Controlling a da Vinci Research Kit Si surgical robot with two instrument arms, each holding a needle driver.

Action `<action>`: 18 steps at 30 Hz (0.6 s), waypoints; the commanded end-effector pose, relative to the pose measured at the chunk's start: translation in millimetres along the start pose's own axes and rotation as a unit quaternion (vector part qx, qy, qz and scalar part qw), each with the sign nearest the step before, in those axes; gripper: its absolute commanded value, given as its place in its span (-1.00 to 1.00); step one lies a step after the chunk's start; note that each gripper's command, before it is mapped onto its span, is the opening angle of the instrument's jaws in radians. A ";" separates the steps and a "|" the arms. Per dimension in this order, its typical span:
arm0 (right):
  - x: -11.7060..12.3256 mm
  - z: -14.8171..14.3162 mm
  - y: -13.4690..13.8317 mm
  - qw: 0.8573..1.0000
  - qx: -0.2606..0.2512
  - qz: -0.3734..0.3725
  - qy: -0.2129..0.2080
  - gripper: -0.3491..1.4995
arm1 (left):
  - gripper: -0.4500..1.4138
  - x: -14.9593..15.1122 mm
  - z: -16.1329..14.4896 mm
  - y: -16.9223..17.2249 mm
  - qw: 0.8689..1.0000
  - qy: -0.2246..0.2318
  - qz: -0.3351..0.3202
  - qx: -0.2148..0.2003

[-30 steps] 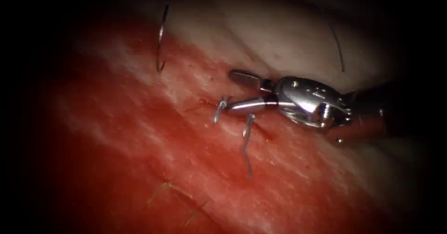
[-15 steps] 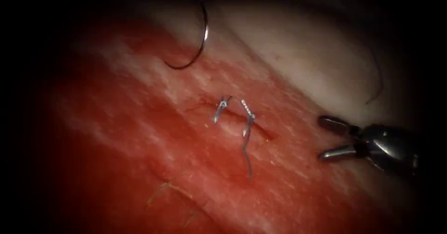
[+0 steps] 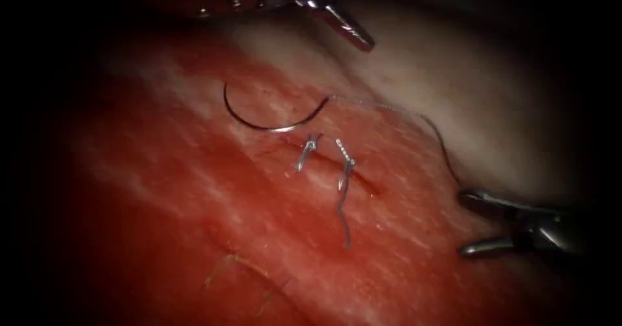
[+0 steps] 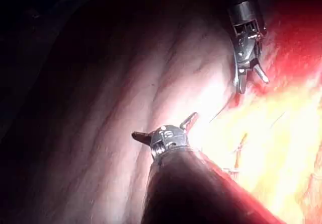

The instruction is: Wound Closure

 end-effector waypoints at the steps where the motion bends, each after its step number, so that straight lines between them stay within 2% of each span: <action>1: -0.6 0.6 -1.4 1.000 0.009 0.002 -0.003 0.98 | 0.80 -0.9 -0.3 0.0 1.000 -0.003 0.007 0.000; 2: -0.6 0.3 -2.0 1.000 0.013 0.002 -0.006 0.98 | 0.80 -2.8 -2.8 0.5 1.000 -0.009 0.016 -0.004; 5: -0.5 -0.2 -2.3 1.000 0.017 0.002 -0.009 0.98 | 0.80 -5.8 -6.7 1.4 0.999 -0.011 0.019 -0.023; 6: -0.4 -0.7 -2.4 1.000 0.019 0.002 -0.011 0.98 | 0.80 -7.7 -9.2 2.0 0.999 -0.011 0.016 -0.031; 8: -0.2 -1.2 -2.5 1.000 0.022 0.003 -0.013 0.98 | 0.80 -9.7 -12.5 2.5 0.999 -0.011 0.014 -0.039; 9: -0.1 -1.5 -2.7 1.000 0.023 0.003 -0.014 0.98 | 0.77 -10.2 -13.3 2.7 0.999 -0.011 0.010 -0.041; 12: -0.2 -2.4 -4.2 0.999 0.034 0.001 -0.021 0.98 | 0.60 -11.3 -14.1 4.1 0.999 -0.010 0.016 -0.041; 15: 0.9 -3.0 -5.6 0.999 0.041 0.004 -0.026 0.98 | 0.44 -11.7 -11.5 6.7 0.998 0.006 0.020 -0.052; 16: 0.9 -3.0 -5.6 0.999 0.041 0.004 -0.026 0.98 | 0.44 -11.7 -11.5 6.7 0.998 0.006 0.020 -0.052; 18: 2.1 -3.0 -6.1 0.999 0.042 0.005 -0.022 0.98 | 0.42 -11.8 -8.9 9.4 0.997 0.018 0.042 -0.057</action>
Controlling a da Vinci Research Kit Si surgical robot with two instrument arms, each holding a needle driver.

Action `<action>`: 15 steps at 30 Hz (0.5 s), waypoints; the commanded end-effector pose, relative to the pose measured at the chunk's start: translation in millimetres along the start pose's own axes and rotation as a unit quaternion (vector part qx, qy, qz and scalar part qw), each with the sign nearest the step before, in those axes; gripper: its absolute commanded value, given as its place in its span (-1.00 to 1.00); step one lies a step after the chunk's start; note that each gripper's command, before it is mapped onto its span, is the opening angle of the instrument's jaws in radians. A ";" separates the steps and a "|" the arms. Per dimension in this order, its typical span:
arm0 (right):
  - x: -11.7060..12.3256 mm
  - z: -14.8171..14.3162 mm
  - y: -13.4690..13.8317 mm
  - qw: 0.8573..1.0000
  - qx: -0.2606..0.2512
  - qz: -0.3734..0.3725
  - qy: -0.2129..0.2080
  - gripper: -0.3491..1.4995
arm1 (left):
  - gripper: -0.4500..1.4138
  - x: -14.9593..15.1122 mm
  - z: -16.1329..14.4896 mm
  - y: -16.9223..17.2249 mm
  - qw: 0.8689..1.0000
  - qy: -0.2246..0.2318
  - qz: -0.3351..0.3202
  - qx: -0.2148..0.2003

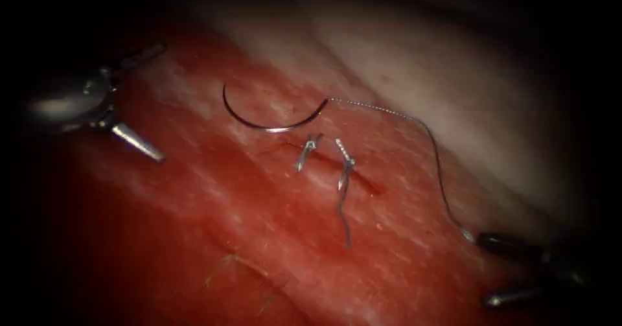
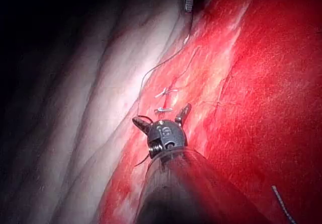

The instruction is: Wound Closure

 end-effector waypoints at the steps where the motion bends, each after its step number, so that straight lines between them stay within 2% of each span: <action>1: -0.4 0.5 -0.8 1.000 0.001 0.001 0.002 0.98 | 0.42 -0.3 0.7 0.1 1.000 0.000 -0.001 0.000; 3: 0.6 0.7 -1.0 1.000 0.000 -0.010 0.001 0.98 | 0.35 -0.3 3.9 2.9 0.999 0.016 0.038 -0.010; 6: 1.3 1.2 -0.5 1.000 -0.009 -0.024 0.000 0.98 | 0.24 -0.2 6.6 5.4 0.997 0.031 0.068 -0.022; 10: 1.7 2.4 0.1 0.999 -0.019 -0.039 -0.004 0.98 | 0.13 0.7 8.6 7.0 0.995 0.046 0.086 -0.035; 15: 1.6 4.7 0.9 0.998 -0.027 -0.058 -0.022 0.98 | -0.21 2.3 10.2 8.5 0.990 0.061 0.114 -0.050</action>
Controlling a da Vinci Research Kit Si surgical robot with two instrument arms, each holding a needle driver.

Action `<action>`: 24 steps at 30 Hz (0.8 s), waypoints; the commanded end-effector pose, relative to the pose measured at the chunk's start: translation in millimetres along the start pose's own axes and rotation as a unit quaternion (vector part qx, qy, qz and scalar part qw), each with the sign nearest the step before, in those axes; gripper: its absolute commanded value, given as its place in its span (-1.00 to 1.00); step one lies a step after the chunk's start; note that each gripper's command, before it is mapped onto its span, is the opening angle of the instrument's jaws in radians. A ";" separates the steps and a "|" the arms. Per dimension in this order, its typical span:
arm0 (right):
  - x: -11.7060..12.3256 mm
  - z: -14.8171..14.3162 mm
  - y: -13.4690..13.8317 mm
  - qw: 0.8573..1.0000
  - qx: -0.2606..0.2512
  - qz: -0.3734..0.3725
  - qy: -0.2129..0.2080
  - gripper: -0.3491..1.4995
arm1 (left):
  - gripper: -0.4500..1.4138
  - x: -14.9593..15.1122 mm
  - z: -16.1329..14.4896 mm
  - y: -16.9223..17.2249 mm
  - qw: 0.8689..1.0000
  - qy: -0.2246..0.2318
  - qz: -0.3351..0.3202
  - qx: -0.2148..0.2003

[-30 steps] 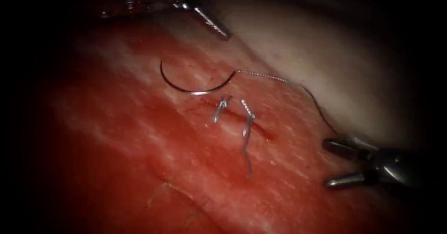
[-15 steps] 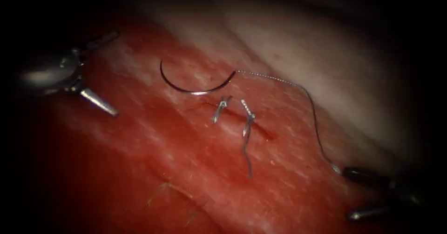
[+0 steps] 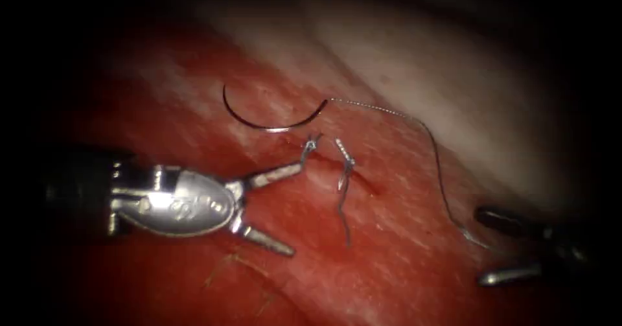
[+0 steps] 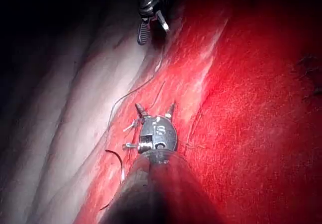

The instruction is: Wound Closure

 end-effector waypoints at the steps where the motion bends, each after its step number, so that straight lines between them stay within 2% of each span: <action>1: -0.8 1.6 0.0 1.000 -0.001 -0.004 -0.003 0.98 | -0.23 -0.2 1.0 0.6 1.000 0.003 0.003 -0.003; 3: -1.0 2.5 0.6 1.000 -0.010 -0.013 -0.009 0.98 | -0.23 0.4 1.8 1.0 1.000 0.007 0.007 -0.007; 4: -1.3 3.2 1.3 1.000 -0.014 -0.015 -0.011 0.98 | -0.15 0.9 2.4 1.2 1.000 0.011 0.009 -0.010; 8: -2.4 4.2 3.1 0.999 -0.026 -0.020 -0.019 0.98 | -0.15 1.3 4.6 1.8 1.000 0.016 0.016 -0.013; 13: -2.8 4.2 3.1 0.999 -0.026 -0.022 -0.020 0.98 | -0.14 0.9 5.3 1.7 1.000 0.011 0.018 -0.007; 14: -2.9 4.2 3.0 0.999 -0.026 -0.022 -0.020 0.98 | -0.23 0.9 5.3 1.7 1.000 0.011 0.018 -0.007; 16: -3.0 4.4 2.9 0.999 -0.027 -0.022 -0.021 0.98 | -0.96 0.9 5.2 1.6 1.000 0.011 0.018 -0.007; 21: -3.1 5.2 2.8 0.999 -0.030 -0.026 -0.029 0.98 | -1.00 0.9 5.0 1.4 1.000 0.013 0.018 -0.009; 24: -3.4 6.7 2.8 0.998 -0.009 -0.053 -0.027 0.98 | -1.00 0.8 4.6 0.9 1.000 0.014 0.017 -0.013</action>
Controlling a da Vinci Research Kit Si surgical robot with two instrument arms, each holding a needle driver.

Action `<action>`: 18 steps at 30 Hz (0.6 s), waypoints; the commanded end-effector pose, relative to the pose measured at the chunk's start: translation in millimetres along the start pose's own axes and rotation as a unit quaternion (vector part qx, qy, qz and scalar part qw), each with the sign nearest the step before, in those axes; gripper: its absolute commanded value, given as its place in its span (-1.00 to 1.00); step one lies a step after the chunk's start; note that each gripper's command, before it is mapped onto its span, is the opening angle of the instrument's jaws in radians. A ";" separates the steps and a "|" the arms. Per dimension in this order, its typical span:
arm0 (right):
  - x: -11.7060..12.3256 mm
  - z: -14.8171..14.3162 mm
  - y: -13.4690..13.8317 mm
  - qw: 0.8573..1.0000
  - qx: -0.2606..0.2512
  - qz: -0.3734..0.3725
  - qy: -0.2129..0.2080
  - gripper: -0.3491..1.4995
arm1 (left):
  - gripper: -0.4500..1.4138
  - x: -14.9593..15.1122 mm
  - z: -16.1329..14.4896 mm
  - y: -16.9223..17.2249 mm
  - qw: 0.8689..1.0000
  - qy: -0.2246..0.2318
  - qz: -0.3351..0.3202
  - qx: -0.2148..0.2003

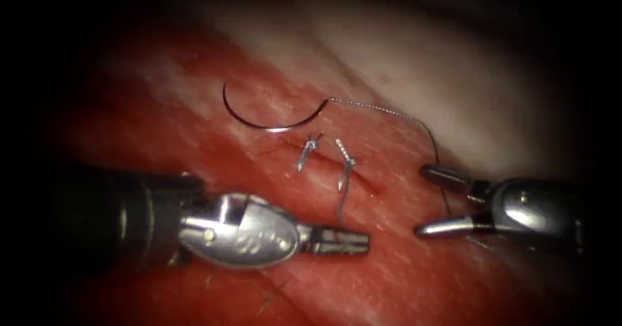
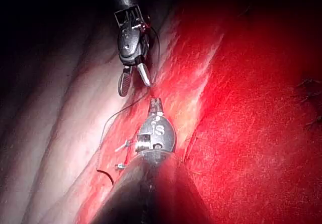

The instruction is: Wound Closure

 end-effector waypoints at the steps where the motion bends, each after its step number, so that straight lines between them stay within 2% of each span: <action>1: -0.7 1.6 -0.5 1.000 0.011 -0.017 0.006 0.98 | -1.00 -0.5 0.4 0.0 1.000 0.003 -0.001 -0.004; 7: -2.2 4.6 -0.2 0.997 0.023 -0.079 0.005 0.98 | -1.00 -0.3 -0.7 -1.4 1.000 -0.002 -0.006 0.001; 8: -2.5 5.6 0.0 0.994 -0.001 -0.109 -0.019 0.98 | -1.00 -0.1 -1.1 -1.8 1.000 0.001 -0.008 0.005; 9: -2.5 6.1 0.1 0.992 -0.007 -0.123 -0.023 0.98 | -1.00 0.1 -1.2 -2.0 1.000 0.004 -0.009 0.008; 18: -2.4 9.9 -0.1 0.979 -0.029 -0.201 -0.014 0.98 | -1.00 0.5 -1.0 -2.0 1.000 0.003 -0.010 0.012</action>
